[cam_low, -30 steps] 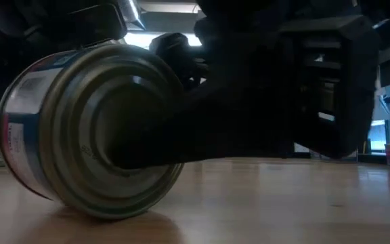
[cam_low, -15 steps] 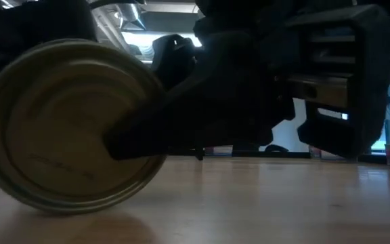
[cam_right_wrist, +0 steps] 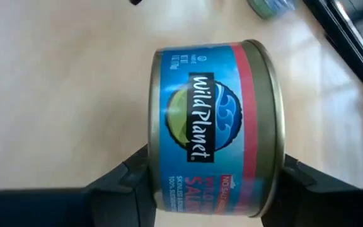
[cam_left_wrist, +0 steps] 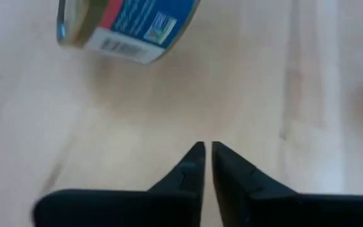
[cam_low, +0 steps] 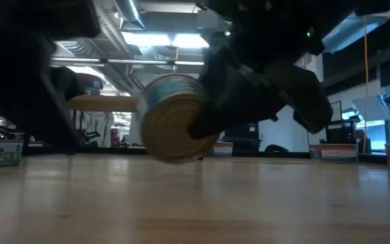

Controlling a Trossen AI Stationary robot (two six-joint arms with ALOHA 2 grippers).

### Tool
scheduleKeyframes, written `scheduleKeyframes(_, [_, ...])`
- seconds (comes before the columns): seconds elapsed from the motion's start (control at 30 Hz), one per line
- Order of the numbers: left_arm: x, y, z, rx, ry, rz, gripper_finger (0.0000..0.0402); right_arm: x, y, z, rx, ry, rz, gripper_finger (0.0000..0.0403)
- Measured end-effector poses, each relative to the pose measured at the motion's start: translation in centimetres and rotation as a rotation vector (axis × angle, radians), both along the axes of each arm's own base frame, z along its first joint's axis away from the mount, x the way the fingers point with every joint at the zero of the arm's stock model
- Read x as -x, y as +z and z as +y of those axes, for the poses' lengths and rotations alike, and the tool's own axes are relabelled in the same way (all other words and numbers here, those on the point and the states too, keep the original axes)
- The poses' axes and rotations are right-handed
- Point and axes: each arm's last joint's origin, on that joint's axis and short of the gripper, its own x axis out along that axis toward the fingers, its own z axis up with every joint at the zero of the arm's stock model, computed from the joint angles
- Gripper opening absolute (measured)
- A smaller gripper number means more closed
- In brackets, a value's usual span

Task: Stack canned seafood by type on shelf
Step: Put the blue tuna can on the shelf aligned with the other blue tuna can

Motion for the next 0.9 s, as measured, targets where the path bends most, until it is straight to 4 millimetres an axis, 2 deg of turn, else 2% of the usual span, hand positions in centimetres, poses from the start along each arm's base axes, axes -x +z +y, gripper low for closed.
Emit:
scheduleKeyframes(0.1, [-0.5, 0.0, 0.6, -0.028, -0.011, -0.003, 0.0076, 0.5, 0.2, -0.3, 0.018, -0.059, 0.022, 0.0192])
scheduleKeyframes(0.3, [-1.7, 0.2, 2.3, -0.125, -0.065, -0.002, 0.0188, 1.4, -0.4, -0.8, 0.023, -0.125, 0.105, 0.0192])
scheduleKeyframes(0.43, [-2.7, 0.4, 3.6, -0.193, -0.108, -0.018, 0.0246, 1.7, -0.9, -1.4, 0.027, -0.161, 0.122, 0.0192])
scheduleKeyframes(0.57, [-3.7, 0.5, 5.1, -0.272, -0.127, -0.019, 0.0270, 1.3, -0.9, -2.4, 0.005, -0.203, 0.121, 0.0192])
scheduleKeyframes(0.73, [-4.4, 0.9, 6.7, -0.343, -0.089, -0.031, 0.0274, 1.2, -1.0, -2.7, -0.018, -0.227, 0.118, 0.0192])
scheduleKeyframes(0.9, [-4.7, 1.7, 7.4, -0.371, -0.049, -0.071, 0.0274, 1.2, -0.8, -2.7, -0.047, -0.243, 0.113, 0.0192])
